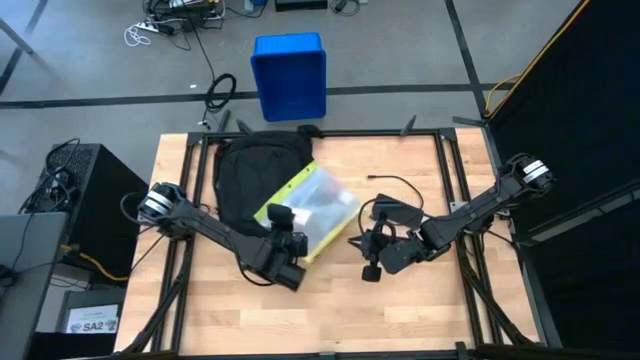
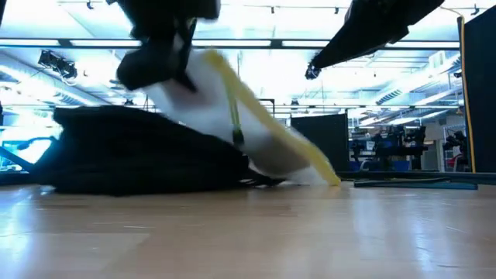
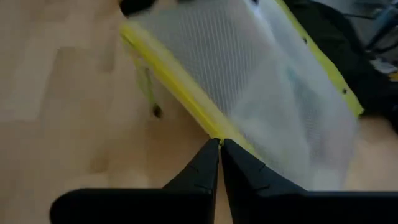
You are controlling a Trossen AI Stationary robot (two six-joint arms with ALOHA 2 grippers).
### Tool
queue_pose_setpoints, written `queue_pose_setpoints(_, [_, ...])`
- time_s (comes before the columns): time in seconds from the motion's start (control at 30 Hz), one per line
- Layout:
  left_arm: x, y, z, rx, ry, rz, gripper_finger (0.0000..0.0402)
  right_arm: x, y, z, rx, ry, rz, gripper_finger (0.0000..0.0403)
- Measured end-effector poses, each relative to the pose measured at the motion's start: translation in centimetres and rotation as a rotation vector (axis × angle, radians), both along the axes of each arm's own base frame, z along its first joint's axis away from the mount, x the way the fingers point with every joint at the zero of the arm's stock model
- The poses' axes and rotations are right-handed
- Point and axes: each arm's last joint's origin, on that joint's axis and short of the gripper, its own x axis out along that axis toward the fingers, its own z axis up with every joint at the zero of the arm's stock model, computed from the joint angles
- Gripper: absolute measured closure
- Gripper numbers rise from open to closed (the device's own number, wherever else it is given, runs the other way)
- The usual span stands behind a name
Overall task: Unpack backpack
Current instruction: Remove the white zip bag from the black backpack
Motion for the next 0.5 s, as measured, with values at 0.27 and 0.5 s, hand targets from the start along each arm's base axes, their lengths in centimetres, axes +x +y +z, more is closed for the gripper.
queue_pose_setpoints(0.27, [-0.4, -0.1, -6.0, -0.209, -0.050, -0.066, 0.0371, -0.1, 0.3, -0.3, 0.087, 0.022, 0.067, 0.0403])
queue_pose_setpoints(0.5, [-0.1, -0.4, -6.9, -0.268, -0.115, -0.098, 0.0371, -0.3, 0.5, -2.0, 0.198, -0.013, 0.165, 0.0381])
